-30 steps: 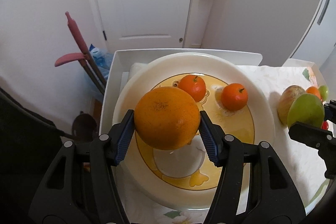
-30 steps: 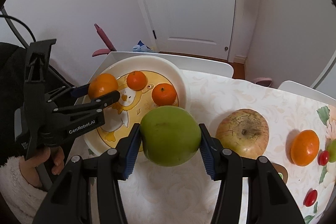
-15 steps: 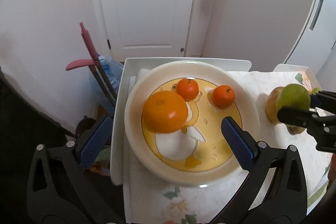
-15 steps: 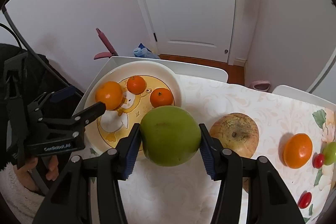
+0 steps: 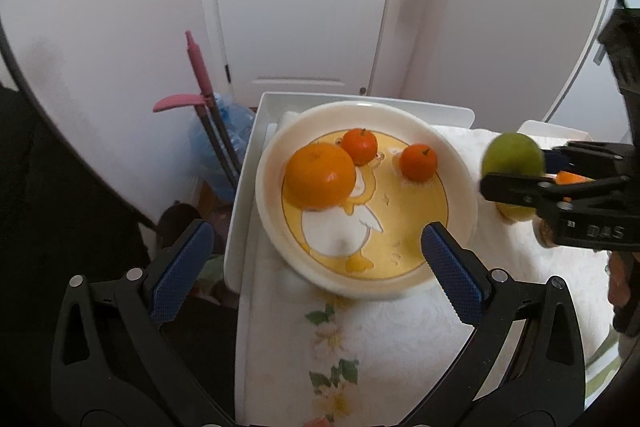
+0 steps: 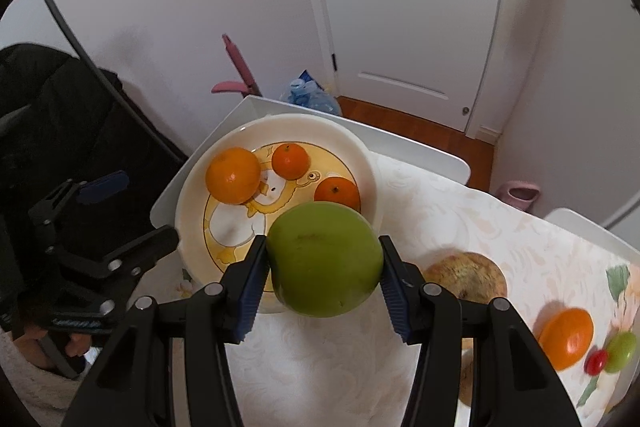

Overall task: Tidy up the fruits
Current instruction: 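Lower the green apple into the duck plate with the right tool and open, then withdraw both open tools from the plate toward the remaining fruits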

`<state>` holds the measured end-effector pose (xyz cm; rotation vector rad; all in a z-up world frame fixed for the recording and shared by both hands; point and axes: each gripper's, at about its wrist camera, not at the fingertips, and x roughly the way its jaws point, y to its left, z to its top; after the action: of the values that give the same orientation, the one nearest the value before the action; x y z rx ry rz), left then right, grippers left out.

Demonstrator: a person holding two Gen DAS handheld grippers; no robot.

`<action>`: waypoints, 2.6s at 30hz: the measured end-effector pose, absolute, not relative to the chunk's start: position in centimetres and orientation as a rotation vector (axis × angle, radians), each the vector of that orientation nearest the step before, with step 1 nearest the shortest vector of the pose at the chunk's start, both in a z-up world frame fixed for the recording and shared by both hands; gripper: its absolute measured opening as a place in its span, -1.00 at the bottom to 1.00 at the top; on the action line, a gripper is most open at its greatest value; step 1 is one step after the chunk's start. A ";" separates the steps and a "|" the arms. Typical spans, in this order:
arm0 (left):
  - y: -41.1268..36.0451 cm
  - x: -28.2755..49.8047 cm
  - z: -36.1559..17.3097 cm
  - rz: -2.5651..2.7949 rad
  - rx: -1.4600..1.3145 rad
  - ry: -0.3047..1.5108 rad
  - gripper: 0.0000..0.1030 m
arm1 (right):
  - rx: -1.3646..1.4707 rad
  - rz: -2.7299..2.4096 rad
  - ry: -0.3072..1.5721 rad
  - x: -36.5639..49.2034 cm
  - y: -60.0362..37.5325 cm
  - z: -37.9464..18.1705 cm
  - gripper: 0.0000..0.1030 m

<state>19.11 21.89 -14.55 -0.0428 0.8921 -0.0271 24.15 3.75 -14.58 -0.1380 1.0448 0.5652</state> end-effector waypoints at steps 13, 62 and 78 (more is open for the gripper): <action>22.1 16.1 -16.9 0.033 -0.100 0.946 1.00 | -0.216 0.641 1.089 24.9 6.8 -19.8 -0.05; 12.0 15.0 -7.4 -0.145 -0.024 0.816 1.00 | -0.025 0.303 0.921 17.2 -9.9 -7.8 0.99; 2.8 19.0 -12.0 -0.047 -0.119 0.894 1.00 | -0.142 0.421 0.954 21.0 -18.8 -11.7 0.99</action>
<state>19.03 2.83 -12.04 -0.1188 0.8936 -0.0469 21.02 -18.79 -11.74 -0.1417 0.9537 0.4211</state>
